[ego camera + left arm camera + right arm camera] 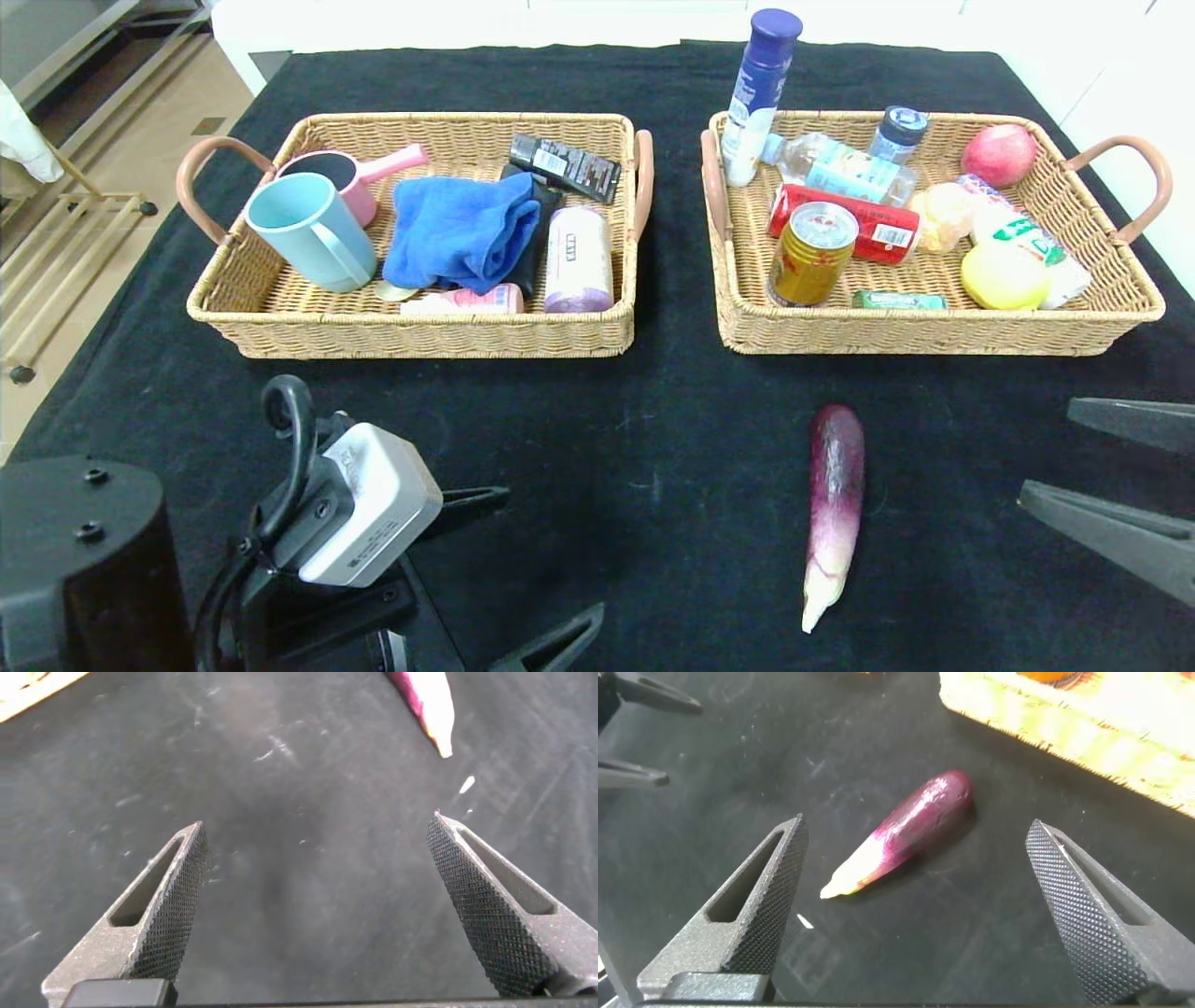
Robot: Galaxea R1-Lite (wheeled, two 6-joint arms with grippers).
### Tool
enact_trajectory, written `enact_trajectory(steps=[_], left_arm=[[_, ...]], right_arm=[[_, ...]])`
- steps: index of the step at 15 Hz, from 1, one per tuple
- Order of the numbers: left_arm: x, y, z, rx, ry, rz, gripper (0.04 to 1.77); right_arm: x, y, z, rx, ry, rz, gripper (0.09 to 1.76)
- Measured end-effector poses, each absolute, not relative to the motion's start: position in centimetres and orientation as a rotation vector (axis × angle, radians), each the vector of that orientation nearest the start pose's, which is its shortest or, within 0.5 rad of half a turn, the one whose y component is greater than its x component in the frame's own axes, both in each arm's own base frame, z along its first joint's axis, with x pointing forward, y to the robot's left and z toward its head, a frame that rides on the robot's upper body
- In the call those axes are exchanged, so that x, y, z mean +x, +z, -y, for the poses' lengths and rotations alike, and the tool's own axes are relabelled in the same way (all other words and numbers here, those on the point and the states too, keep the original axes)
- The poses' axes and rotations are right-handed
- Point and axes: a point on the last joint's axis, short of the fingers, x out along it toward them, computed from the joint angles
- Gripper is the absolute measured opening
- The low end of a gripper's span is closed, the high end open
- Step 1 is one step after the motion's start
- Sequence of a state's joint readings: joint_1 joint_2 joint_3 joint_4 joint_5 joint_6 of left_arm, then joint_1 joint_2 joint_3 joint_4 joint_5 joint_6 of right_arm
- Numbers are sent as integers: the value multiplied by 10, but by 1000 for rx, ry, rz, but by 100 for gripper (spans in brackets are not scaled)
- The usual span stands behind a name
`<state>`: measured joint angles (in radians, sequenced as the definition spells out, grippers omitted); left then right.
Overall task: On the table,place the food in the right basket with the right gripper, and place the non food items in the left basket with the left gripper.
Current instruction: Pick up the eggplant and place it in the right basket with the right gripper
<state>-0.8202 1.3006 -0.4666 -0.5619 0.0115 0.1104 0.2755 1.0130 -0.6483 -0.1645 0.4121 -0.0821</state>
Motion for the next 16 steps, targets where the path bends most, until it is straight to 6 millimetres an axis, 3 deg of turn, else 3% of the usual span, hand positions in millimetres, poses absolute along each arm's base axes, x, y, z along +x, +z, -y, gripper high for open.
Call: enact_trajectory(steps=[4,8,11,16], left_arm=[[134,183,137,210,-799,-211,170],[136,185,135,208,-780,-207,171],[137,185,136,210,-780,-212,171],[139,183,137,215,-772,-221,171]], right_arm=[[130,241,-45,-61,640,-247,171],[137,257,-54,-46,521,-381,171],[147,268,-78,-3,387,-534,171],[175,268,-124,100,251,-734,171]])
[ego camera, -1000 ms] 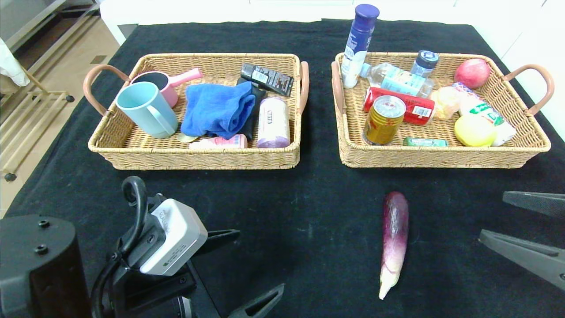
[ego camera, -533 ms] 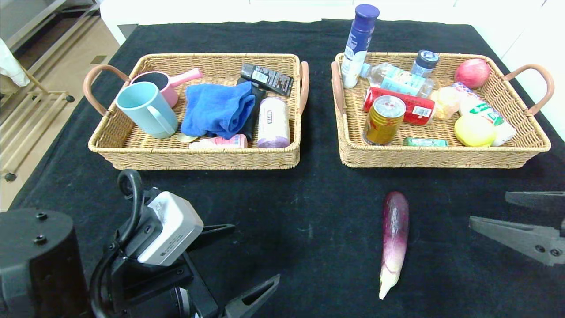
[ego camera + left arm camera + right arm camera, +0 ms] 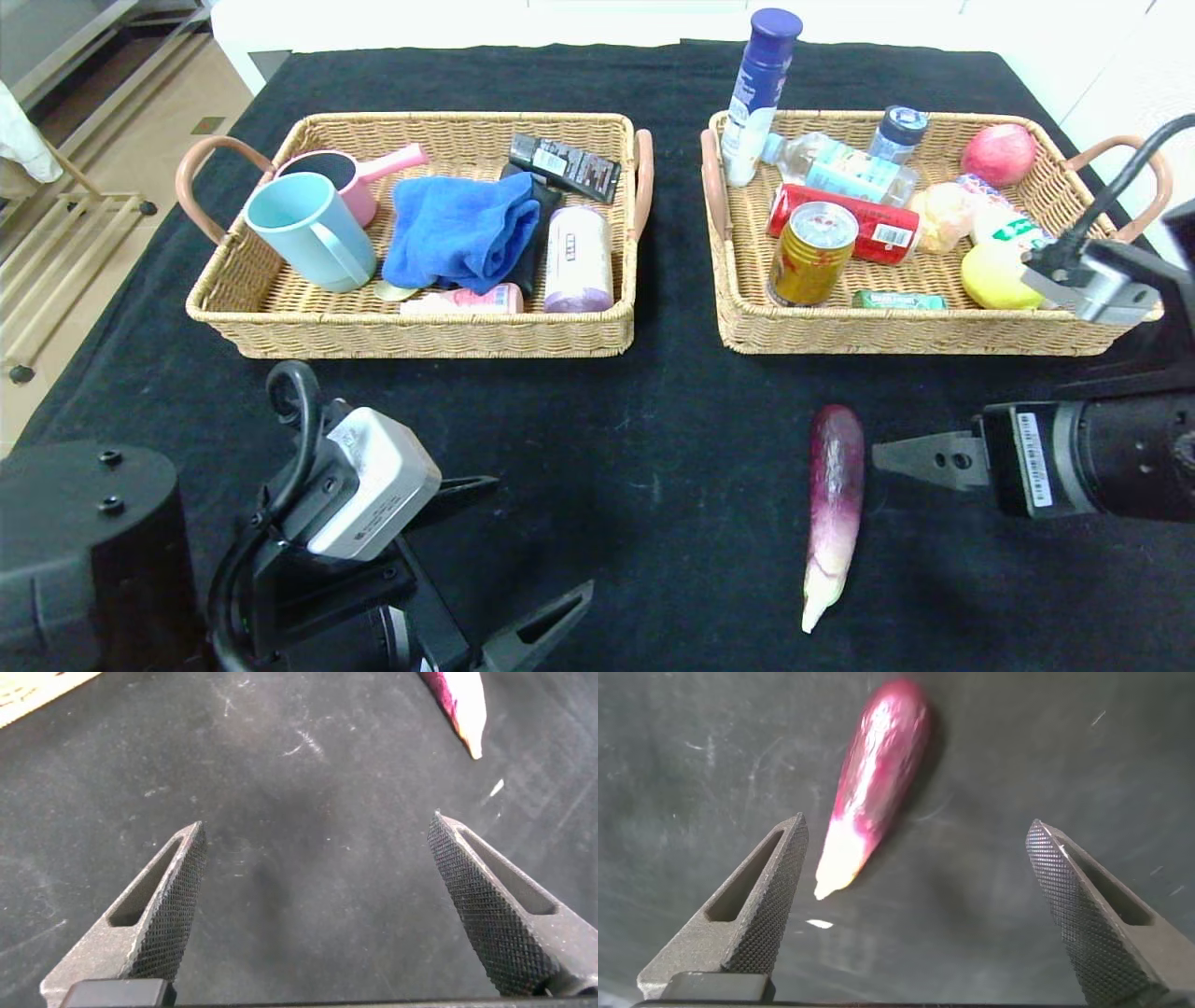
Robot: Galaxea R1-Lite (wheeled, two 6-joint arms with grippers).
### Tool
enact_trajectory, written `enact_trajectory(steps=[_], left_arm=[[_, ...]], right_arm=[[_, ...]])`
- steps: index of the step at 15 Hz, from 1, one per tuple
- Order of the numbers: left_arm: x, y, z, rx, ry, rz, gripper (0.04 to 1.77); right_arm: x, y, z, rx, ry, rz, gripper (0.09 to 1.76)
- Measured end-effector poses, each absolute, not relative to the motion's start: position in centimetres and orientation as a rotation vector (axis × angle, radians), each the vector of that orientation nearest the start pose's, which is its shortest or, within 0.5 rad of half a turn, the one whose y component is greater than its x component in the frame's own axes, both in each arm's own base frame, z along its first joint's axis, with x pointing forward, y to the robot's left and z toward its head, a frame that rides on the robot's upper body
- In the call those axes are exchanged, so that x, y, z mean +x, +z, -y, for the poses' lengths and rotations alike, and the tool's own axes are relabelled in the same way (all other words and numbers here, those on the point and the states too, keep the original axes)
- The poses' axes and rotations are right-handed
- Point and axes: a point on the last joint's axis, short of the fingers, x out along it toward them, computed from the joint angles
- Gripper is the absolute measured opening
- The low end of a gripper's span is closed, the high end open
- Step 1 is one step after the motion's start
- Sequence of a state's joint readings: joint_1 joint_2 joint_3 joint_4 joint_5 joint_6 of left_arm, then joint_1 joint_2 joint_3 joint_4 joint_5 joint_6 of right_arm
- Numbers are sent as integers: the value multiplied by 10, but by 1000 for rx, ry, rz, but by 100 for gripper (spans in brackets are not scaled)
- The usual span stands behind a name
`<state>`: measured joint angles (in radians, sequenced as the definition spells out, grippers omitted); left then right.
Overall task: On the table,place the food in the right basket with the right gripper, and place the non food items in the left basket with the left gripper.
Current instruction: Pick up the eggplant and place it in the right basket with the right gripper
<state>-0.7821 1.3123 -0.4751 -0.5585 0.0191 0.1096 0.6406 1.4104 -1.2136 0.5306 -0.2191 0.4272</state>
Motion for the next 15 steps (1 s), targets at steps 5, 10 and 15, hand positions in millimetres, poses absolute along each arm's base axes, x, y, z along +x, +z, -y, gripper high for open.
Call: enact_trajectory(steps=[5,10,15], left_arm=[[138,182,137,214,-784,-223,171],[138,183,137,214,-784,-219,172],[137,184,136,213,-787,-216,172]], right_arm=[[196,262,-155,143,165,-875,171],[211,241,-177,114,123,-930,171],[221,225,-186,109,87,-977,171]])
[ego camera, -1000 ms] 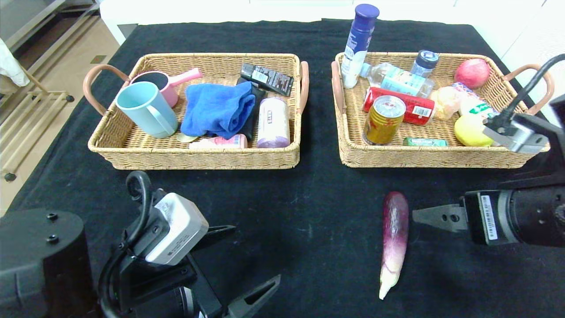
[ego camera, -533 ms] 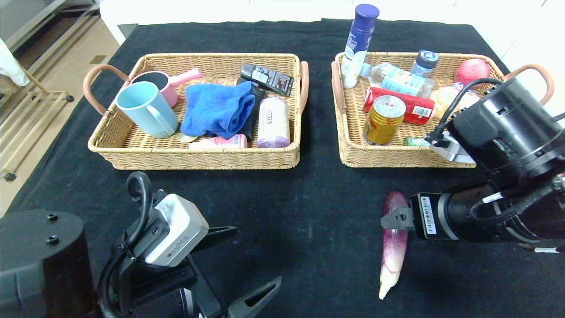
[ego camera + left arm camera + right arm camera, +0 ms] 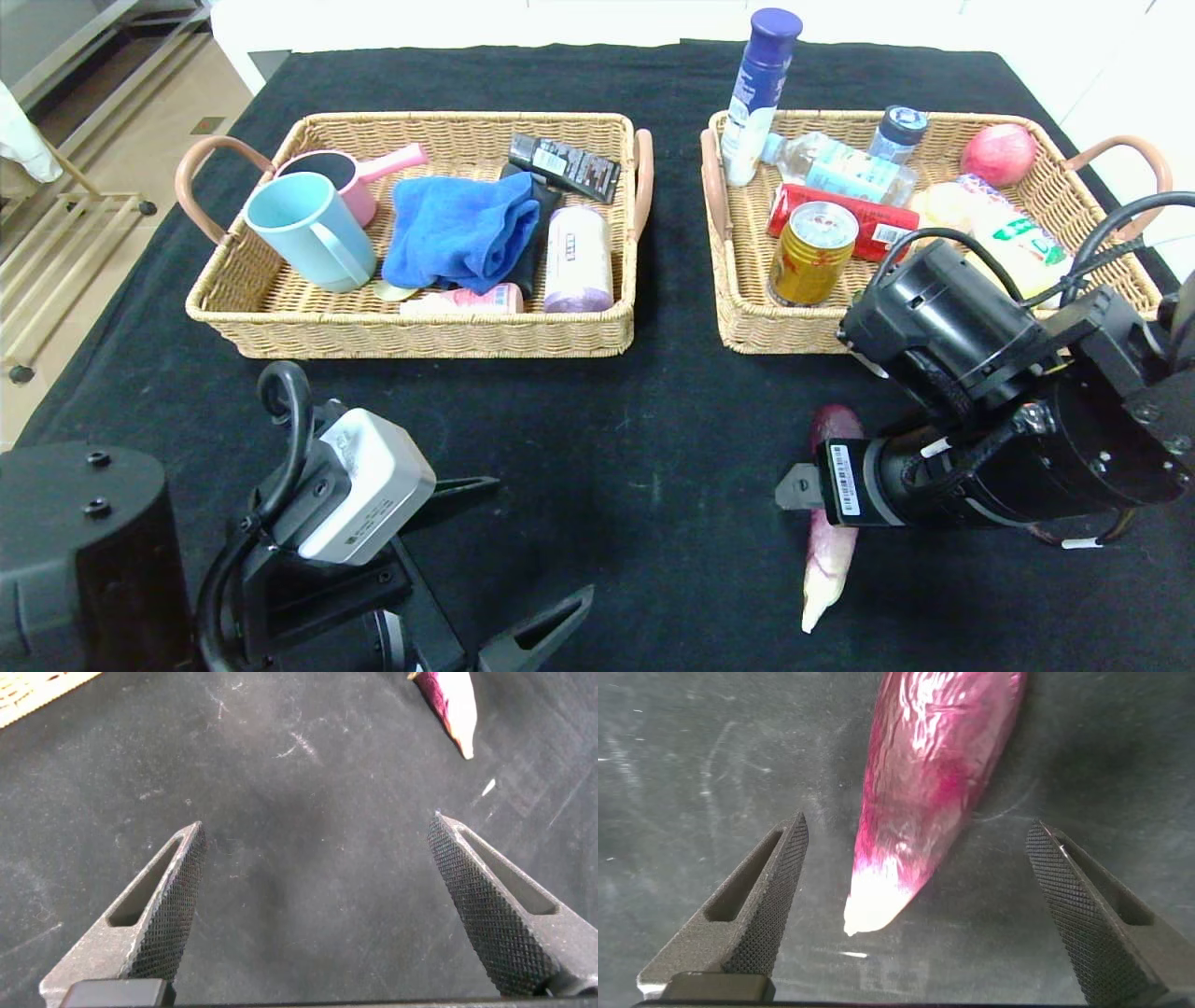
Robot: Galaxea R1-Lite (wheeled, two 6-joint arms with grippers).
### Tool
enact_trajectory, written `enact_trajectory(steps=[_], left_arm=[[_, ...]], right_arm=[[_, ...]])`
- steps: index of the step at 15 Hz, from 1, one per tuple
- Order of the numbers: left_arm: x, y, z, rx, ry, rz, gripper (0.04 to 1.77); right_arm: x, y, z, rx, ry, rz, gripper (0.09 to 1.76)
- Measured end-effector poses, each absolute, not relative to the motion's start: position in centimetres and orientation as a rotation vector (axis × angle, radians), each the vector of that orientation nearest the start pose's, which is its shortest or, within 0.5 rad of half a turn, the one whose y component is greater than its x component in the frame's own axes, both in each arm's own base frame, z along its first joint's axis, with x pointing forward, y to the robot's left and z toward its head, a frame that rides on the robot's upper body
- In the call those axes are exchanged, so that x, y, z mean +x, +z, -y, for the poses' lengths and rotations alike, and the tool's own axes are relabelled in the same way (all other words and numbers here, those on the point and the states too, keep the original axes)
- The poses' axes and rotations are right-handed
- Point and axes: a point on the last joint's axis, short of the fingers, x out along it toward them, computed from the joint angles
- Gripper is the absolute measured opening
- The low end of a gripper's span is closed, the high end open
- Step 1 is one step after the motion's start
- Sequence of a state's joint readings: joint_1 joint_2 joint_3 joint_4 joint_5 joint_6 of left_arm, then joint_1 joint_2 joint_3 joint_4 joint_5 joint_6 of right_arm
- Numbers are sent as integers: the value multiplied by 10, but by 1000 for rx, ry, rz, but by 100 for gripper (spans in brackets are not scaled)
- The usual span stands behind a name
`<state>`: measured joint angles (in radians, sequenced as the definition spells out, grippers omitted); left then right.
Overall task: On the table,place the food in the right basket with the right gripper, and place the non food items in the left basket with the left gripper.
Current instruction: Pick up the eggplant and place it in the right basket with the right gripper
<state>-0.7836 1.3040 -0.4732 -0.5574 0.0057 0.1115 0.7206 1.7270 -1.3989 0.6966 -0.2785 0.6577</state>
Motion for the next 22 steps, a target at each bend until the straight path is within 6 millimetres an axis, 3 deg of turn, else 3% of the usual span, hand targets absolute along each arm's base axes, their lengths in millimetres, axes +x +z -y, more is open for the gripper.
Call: enact_trajectory(steps=[3,4,8,11,22], left_arm=[[136,184,136,212,-788,-212,172],[136,185,136,211,-788,-211,172],[135,185,135,210,-789,-208,172],[135,185,135,210,-789,-208,172],[134,185,136,211,-795,-209,172]], right_arm=[[224,221,-188,104,83,-987,171],[224,220,-189,102,81,-991,164],[226,215,-190,96,75,-1004,102],[226,212,-193,93,74,-1011,73],[225,209,-196,101,71,-1018,72]])
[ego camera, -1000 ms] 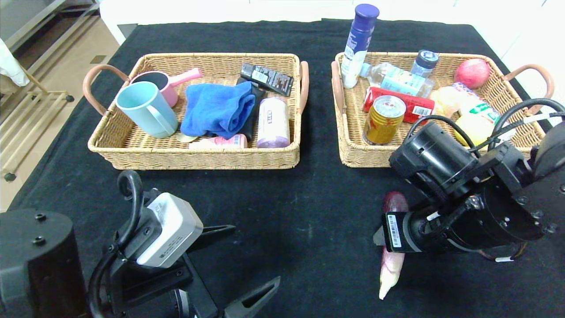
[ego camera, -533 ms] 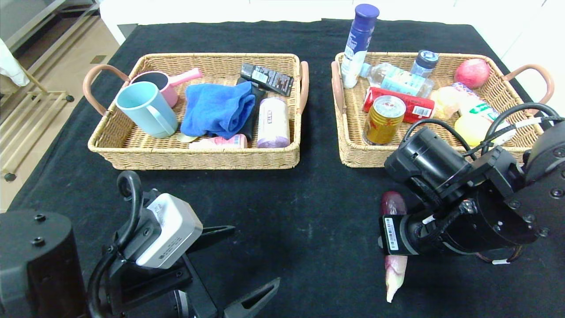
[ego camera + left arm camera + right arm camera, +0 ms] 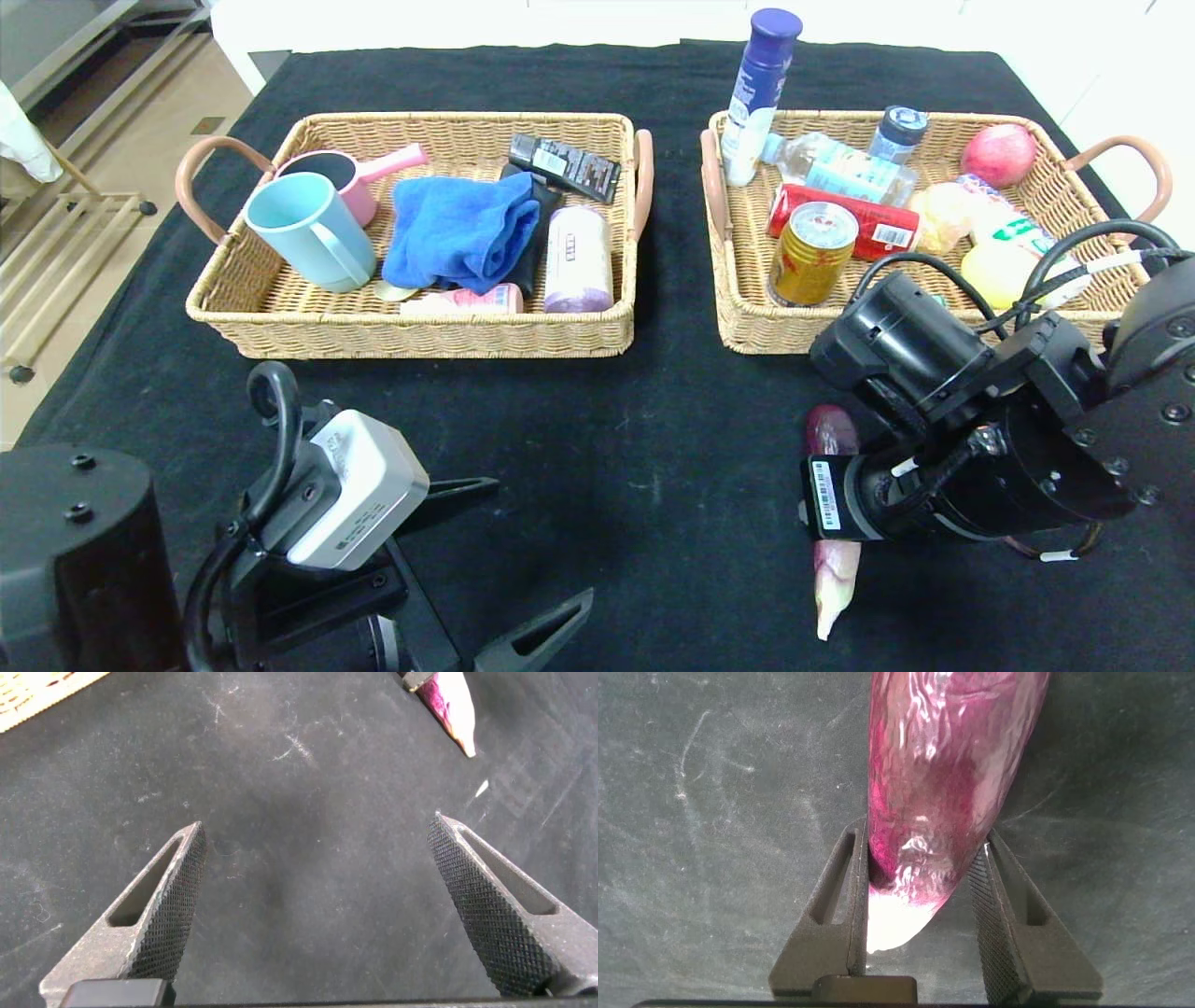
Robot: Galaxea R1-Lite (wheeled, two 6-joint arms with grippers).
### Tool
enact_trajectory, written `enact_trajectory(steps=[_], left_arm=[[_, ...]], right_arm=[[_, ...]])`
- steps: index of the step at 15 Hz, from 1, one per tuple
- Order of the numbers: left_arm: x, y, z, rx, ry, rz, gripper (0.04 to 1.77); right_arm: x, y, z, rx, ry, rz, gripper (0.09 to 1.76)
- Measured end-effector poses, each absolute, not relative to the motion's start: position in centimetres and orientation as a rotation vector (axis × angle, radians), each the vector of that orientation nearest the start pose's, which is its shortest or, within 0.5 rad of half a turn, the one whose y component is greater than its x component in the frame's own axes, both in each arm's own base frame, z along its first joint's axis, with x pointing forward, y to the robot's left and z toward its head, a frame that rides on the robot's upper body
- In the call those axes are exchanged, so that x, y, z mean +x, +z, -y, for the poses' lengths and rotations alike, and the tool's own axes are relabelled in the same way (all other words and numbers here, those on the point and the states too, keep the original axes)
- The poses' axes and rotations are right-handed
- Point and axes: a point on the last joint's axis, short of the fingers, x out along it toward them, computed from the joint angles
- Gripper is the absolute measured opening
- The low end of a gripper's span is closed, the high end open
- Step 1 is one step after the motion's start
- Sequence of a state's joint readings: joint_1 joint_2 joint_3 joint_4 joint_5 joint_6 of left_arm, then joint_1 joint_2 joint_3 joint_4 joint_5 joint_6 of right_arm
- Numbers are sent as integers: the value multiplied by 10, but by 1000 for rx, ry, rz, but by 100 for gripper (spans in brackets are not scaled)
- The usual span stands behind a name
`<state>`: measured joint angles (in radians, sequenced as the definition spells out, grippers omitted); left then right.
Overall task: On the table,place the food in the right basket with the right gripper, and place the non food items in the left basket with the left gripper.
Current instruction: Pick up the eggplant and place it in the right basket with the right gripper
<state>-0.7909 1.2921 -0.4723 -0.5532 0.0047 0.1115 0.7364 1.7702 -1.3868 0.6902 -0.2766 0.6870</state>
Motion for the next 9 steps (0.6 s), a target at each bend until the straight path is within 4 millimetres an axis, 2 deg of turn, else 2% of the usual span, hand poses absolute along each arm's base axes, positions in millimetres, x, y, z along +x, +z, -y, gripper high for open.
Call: enact_trajectory(steps=[5,9], left_arm=[[134,186,135,209,-802,-203,172],[132,187,135,205,-822,-201,172]], right_arm=[[220,211,-198,93,86,-1021,72],[204,229,-197,96,122,-959,72]])
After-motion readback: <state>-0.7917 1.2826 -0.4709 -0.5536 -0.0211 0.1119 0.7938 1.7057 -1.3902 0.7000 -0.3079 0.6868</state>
